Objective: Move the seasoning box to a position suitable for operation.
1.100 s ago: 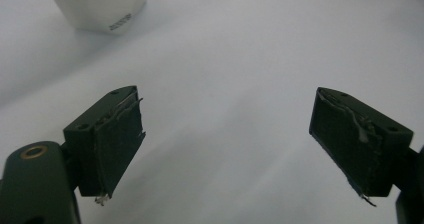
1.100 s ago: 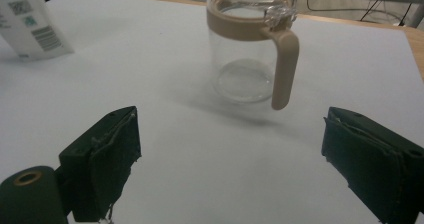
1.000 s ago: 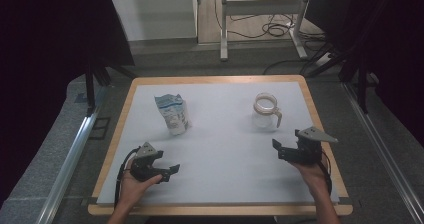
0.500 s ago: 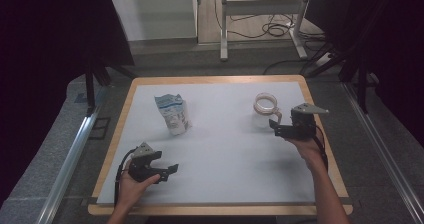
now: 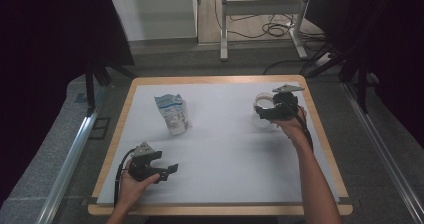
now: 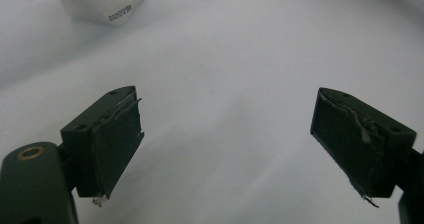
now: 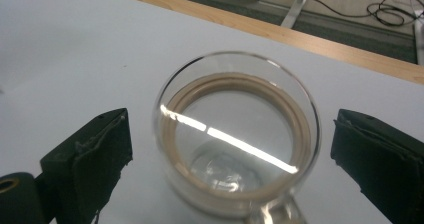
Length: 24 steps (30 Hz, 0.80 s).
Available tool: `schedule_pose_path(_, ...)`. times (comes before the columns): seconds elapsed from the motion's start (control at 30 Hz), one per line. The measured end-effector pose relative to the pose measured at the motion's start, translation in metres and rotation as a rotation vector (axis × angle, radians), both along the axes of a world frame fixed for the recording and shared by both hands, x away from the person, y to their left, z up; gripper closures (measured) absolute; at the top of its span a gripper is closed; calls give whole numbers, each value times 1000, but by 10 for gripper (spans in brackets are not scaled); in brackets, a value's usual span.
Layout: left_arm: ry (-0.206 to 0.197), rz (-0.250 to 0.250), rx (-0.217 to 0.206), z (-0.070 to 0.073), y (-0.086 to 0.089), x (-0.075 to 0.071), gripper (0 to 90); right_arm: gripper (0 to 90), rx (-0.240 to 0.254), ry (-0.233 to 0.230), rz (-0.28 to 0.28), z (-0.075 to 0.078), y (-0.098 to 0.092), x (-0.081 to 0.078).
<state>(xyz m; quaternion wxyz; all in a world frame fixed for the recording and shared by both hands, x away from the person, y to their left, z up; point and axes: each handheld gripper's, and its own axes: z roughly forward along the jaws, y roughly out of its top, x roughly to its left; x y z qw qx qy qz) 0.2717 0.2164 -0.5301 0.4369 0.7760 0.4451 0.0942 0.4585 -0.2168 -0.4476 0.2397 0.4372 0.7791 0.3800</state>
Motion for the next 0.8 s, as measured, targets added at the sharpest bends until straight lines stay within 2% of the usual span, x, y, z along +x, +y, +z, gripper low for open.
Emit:
schedule_pose_path(0.1,3,3,1,-1,1,1,132,33,8,36,1,-3,3,12)
schedule_pose_path(0.23,3,3,3,-2,3,1,132,33,-19,68,-6,-12,7,22)
schedule_pose_path(0.33,5,6,6,-2,4,1,133,34,-19,77,-6,-16,8,25)
schedule_pose_path(0.5,5,4,16,-3,3,1,133,99,-37,117,27,-30,8,30)
schedule_pose_path(0.63,2,5,21,-4,2,1,133,109,-39,100,25,-32,8,30)
schedule_pose_path(0.8,-8,8,23,-3,1,0,136,114,-53,109,24,-31,9,30)
